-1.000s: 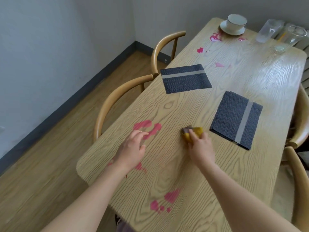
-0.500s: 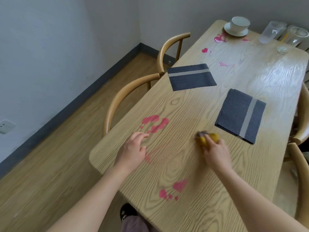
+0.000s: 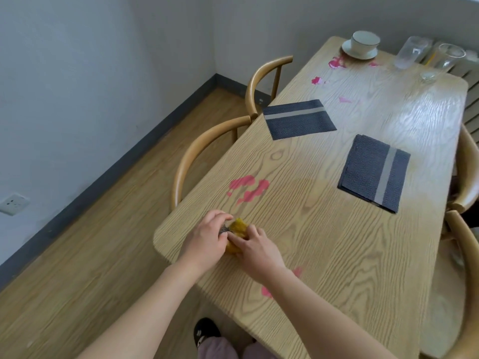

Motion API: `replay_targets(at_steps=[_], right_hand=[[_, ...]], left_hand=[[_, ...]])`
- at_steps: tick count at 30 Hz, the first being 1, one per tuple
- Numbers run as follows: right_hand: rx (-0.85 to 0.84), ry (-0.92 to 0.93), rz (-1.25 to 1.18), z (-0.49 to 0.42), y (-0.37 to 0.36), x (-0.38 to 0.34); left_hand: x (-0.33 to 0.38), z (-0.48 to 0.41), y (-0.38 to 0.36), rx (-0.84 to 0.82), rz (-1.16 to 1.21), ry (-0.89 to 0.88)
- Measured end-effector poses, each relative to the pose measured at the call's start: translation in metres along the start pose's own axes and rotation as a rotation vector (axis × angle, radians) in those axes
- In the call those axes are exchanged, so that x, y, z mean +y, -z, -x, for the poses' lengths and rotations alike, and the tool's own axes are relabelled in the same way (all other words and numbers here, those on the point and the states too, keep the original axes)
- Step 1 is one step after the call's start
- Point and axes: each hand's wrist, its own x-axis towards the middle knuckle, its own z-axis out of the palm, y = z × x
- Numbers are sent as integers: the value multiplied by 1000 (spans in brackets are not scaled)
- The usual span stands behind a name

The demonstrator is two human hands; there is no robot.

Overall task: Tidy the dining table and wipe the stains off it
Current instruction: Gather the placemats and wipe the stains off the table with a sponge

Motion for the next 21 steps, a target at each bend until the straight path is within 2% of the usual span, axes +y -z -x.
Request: replay_targets(at_steps=[2,6,10,12,16,18,21], right_hand=[[70,-126,-18,8,2,24],[152,-542,-34,37,16,103],[210,-722,-76,68,24,121],[252,-752,-149,81,16,105],[232,-773,-250,100,-13,57],[240,-667,-247,94,-24,30],[165,-434,-162,77,-32,0]], left_hand=[[-3,3,2,-19,1,-20],[-5,6,1,-38,7,-51],[-2,9,-5,-82,19,-81],[2,9,-9,-93,14,-107],[9,9,-11,-84,-16,-163],[10,9,-12,-78,-28,-176],[7,12,-12,-91,-41,-171]])
